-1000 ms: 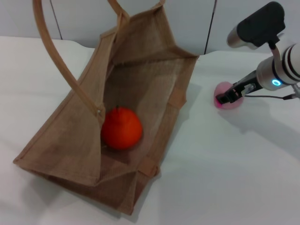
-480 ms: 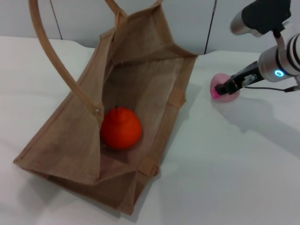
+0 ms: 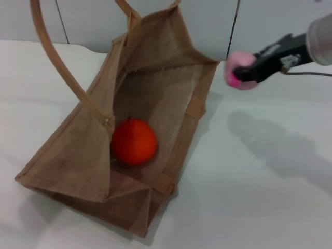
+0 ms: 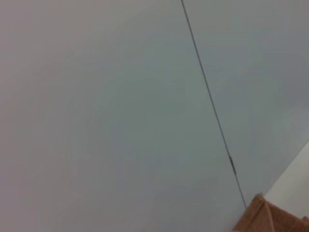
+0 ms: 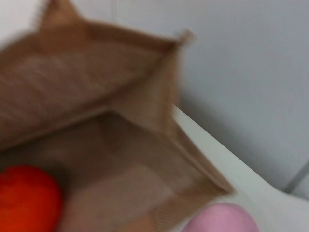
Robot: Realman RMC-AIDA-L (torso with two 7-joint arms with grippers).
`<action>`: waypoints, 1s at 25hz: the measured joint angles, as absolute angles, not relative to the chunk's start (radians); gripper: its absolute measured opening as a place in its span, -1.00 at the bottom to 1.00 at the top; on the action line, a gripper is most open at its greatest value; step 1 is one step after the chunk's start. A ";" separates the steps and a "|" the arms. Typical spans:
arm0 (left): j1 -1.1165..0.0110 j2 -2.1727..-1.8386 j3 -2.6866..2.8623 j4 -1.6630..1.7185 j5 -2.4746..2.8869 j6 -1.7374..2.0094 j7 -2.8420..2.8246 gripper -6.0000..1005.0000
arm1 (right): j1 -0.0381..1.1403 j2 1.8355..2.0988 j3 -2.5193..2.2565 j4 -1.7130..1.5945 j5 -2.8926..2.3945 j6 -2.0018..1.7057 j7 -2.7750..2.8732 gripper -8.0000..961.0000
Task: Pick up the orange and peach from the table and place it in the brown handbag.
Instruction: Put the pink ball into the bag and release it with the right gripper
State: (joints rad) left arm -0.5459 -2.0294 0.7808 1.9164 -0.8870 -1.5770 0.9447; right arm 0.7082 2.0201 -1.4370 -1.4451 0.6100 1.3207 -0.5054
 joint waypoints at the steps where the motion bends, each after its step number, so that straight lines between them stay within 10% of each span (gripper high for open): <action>1: -0.548 -2.029 0.781 1.915 -0.886 -1.573 0.947 -0.72 | 0.700 2.020 -1.456 -1.487 0.617 1.333 -0.493 -0.10; 25: -0.629 -2.035 0.860 2.001 -0.990 -1.583 0.874 -0.71 | 0.814 2.022 -1.738 -1.271 0.865 1.005 -0.583 -0.11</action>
State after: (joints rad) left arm -0.6291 -2.0348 0.8600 2.0010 -0.9898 -1.5829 0.8739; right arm 0.8138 2.0217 -1.7380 -1.2713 0.8654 1.0052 -0.5827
